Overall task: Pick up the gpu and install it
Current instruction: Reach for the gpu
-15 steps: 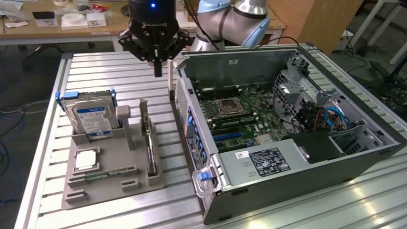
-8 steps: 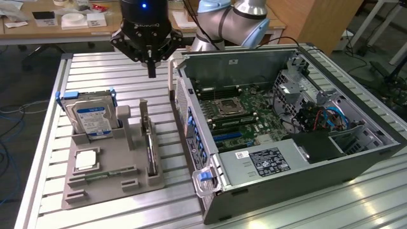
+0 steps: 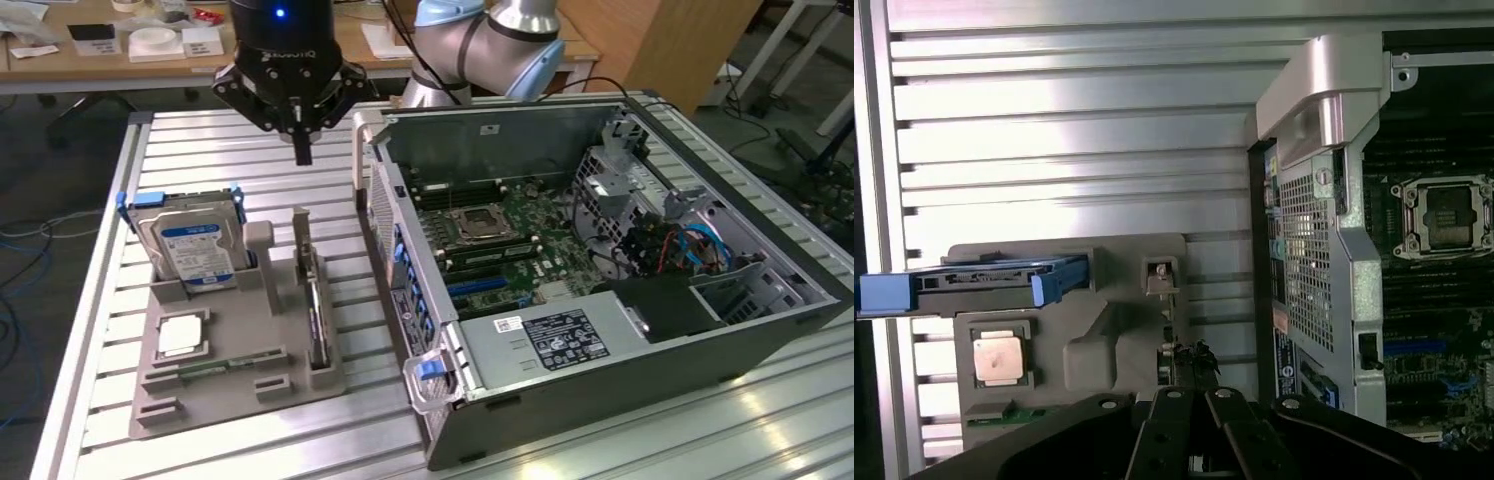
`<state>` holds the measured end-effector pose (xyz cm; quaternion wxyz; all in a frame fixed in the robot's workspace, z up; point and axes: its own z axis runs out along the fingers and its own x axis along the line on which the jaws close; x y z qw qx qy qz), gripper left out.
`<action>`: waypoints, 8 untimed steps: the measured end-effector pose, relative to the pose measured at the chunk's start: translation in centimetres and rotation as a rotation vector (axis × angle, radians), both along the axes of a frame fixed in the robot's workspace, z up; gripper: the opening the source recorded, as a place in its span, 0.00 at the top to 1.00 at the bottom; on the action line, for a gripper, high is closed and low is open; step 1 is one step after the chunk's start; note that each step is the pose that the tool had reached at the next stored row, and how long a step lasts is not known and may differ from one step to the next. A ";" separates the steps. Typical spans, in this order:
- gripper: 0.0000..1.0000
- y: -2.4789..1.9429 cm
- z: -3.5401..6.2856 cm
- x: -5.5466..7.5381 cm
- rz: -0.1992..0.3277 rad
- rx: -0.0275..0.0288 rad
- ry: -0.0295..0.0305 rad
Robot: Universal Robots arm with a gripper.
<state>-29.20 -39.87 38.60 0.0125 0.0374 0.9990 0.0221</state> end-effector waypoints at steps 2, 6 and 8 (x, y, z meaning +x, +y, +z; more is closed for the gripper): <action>0.89 0.00 -0.02 -0.3 0.000 0.0000 -0.0001; 0.89 0.00 -0.02 -0.3 0.000 0.0000 0.0000; 0.89 -0.08 -0.02 -0.3 0.000 0.0000 0.0002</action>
